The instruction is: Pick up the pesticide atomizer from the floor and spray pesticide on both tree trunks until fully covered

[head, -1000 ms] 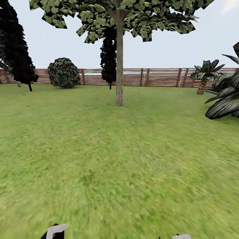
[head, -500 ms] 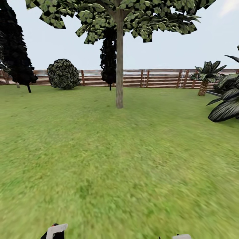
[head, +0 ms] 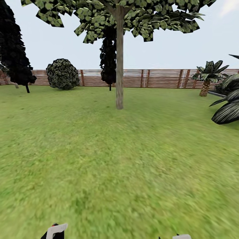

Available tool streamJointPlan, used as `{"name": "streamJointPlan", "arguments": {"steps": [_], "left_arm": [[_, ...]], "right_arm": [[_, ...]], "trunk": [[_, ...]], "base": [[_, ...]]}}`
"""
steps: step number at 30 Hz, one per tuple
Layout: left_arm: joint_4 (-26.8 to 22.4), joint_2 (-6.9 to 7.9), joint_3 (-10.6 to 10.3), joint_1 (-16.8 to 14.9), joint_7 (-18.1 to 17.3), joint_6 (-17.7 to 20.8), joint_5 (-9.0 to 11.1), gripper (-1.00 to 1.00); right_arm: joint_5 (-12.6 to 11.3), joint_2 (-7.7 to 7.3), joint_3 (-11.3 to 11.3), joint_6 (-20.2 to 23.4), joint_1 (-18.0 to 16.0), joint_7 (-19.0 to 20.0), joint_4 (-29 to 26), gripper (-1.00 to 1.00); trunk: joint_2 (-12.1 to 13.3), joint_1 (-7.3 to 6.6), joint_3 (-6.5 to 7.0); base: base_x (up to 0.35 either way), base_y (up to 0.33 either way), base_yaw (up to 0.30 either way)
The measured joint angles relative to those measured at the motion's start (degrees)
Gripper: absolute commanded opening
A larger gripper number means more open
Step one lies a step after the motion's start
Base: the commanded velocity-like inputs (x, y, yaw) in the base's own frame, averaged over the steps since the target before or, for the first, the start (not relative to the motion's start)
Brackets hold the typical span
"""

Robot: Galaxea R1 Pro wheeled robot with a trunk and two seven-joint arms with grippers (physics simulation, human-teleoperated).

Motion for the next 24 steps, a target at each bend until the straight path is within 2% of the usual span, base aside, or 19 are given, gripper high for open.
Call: {"name": "streamJointPlan", "arguments": {"steps": [24], "left_arm": [[0.0, -0.07, 0.0, 0.0, 0.1, 0.0, 0.0, -1.00]], "right_arm": [[-0.1, 0.00, 0.0, 0.0, 0.0, 0.0, -0.1, 1.00]], "trunk": [[0.0, 0.00, 0.00]], "base": [[0.339, 0.000, 0.000]]}}
